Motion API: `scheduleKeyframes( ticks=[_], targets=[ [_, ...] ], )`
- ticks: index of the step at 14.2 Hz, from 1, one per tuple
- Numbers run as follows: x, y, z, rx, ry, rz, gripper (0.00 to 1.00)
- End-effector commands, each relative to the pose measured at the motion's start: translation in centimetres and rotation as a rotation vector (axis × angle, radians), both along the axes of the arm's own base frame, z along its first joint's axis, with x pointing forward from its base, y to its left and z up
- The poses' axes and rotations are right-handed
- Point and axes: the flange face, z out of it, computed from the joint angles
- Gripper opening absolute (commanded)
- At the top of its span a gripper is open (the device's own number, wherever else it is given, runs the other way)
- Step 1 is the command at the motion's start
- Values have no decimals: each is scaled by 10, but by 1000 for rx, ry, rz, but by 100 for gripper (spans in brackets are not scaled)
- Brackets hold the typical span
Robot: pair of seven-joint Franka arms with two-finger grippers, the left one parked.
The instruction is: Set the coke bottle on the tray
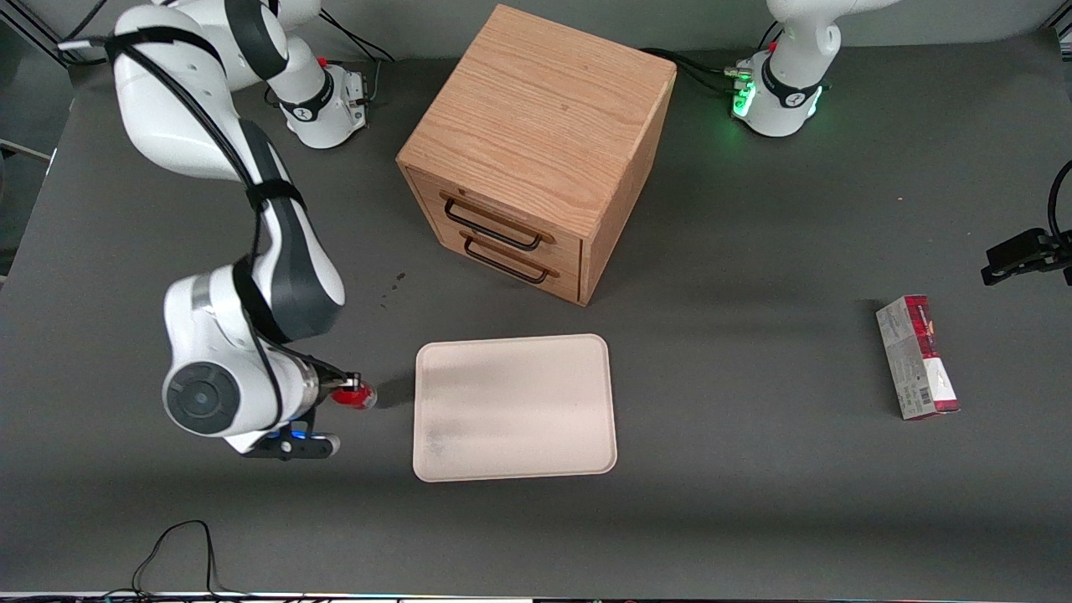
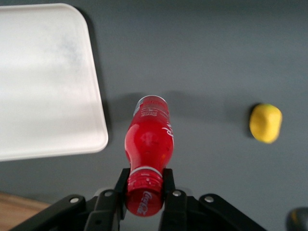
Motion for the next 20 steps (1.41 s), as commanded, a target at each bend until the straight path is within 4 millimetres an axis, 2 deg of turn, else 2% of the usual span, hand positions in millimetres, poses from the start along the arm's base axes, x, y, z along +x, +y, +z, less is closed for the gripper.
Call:
scheduleKeyframes(
  ticks=[1, 3, 4, 6, 11, 14, 17, 20],
  targets=[
    [-26, -8, 70, -9, 8, -22, 0],
    [-47, -13, 122, 7, -1, -22, 0],
    [-54, -15, 138, 17, -3, -25, 0],
    [-61, -17, 148, 17, 6, -25, 0],
    [-59, -16, 160, 26, -18, -25, 0],
    [-48, -8, 152, 36, -48, -85, 0],
    [-41, 16, 148, 73, -107, -123, 0],
    [-31, 46, 133, 132, -148, -199, 0]
  ],
)
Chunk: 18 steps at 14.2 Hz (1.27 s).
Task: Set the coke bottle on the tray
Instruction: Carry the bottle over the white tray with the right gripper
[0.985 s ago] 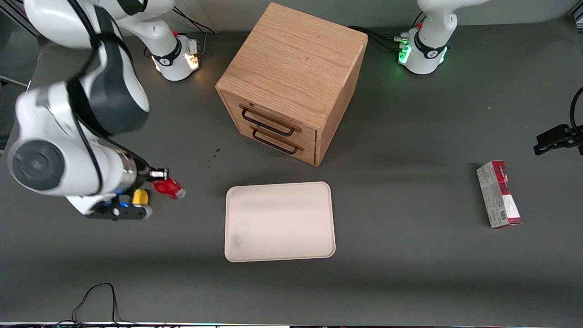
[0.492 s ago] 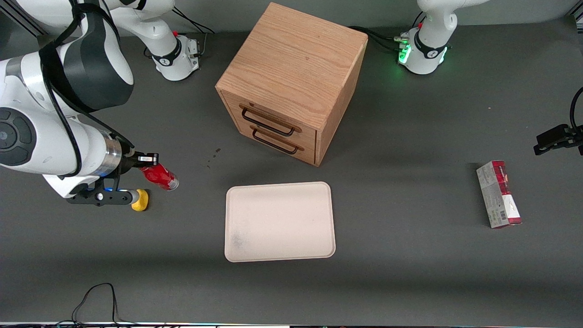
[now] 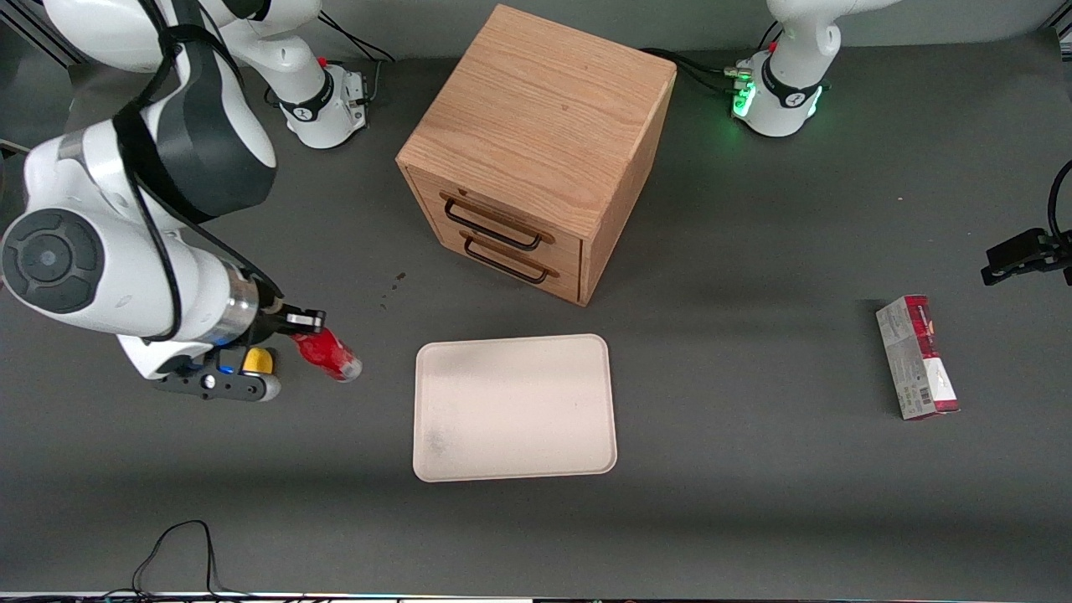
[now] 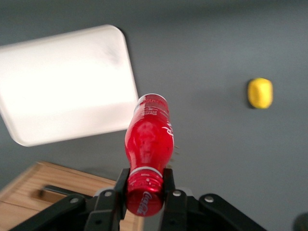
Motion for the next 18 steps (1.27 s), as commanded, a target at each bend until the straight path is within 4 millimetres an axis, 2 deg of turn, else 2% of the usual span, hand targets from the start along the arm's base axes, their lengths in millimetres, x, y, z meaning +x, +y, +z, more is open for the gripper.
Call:
scheduleKeyframes(
  ticks=[1, 4, 8, 16, 18],
  targets=[
    [7, 30, -9, 63, -19, -58, 0],
    [23, 45, -32, 89, -54, -87, 0],
    [30, 68, -70, 58, -62, -62, 0],
    [51, 75, -141, 22, -82, -62, 0],
    [54, 75, -150, 24, -89, -64, 0]
  ],
)
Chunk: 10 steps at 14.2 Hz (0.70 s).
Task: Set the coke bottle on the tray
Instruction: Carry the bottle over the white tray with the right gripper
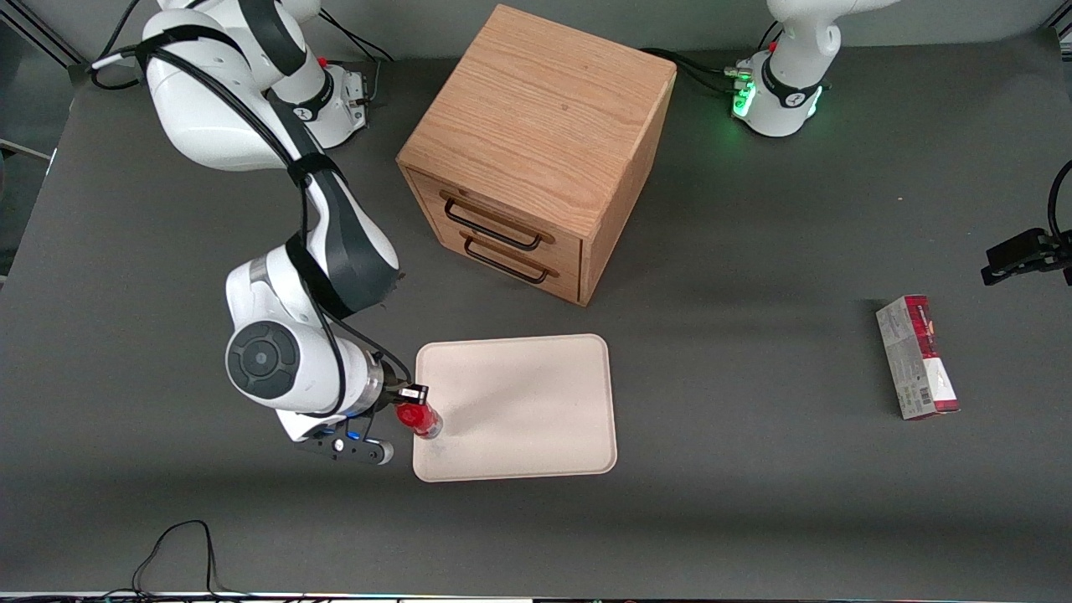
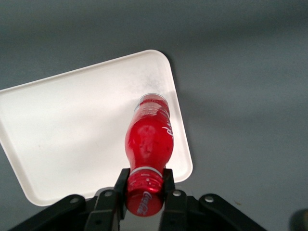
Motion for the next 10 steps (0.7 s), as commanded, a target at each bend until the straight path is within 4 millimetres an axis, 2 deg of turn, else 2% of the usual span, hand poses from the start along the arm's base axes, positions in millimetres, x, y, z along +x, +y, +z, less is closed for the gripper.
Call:
scheduleKeyframes(
  ticks=[1, 4, 10],
  targets=[
    [6, 5, -3, -7, -25, -20, 0],
    [10, 8, -30, -15, -21, -18, 0],
    [12, 12, -42, -10, -31, -14, 0]
  ],
)
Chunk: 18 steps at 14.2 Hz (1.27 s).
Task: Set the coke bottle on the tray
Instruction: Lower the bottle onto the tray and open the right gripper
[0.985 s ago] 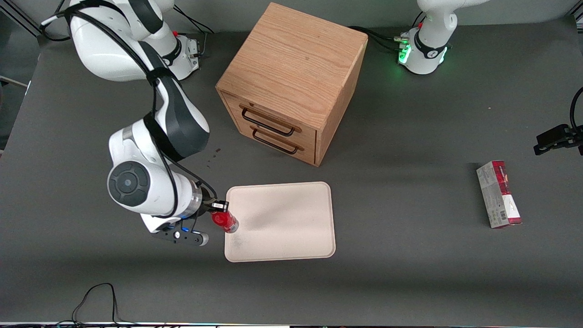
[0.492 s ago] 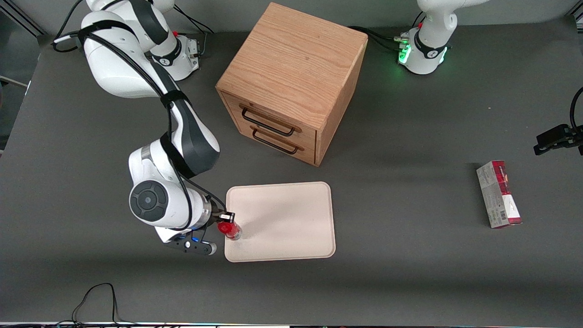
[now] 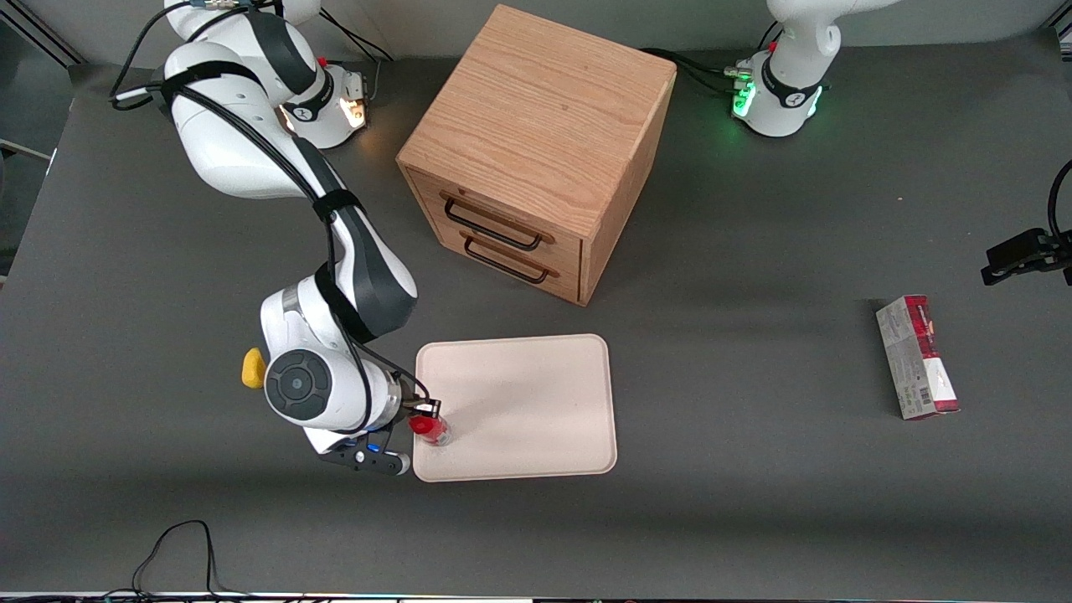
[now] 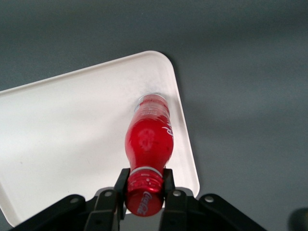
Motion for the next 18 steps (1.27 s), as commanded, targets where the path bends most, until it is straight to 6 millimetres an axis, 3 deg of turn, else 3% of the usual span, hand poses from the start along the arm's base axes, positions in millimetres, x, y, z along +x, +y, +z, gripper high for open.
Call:
scheduleKeyframes(
  ticks=[1, 6, 9, 12, 18],
  targets=[
    [3, 7, 11, -5, -34, -14, 0],
    [5, 7, 12, -1, -47, -16, 4],
    [5, 7, 11, -1, -51, -21, 78],
    [6, 7, 12, 1, -56, -22, 99],
    [4, 11, 13, -10, -61, -14, 100]
  ],
)
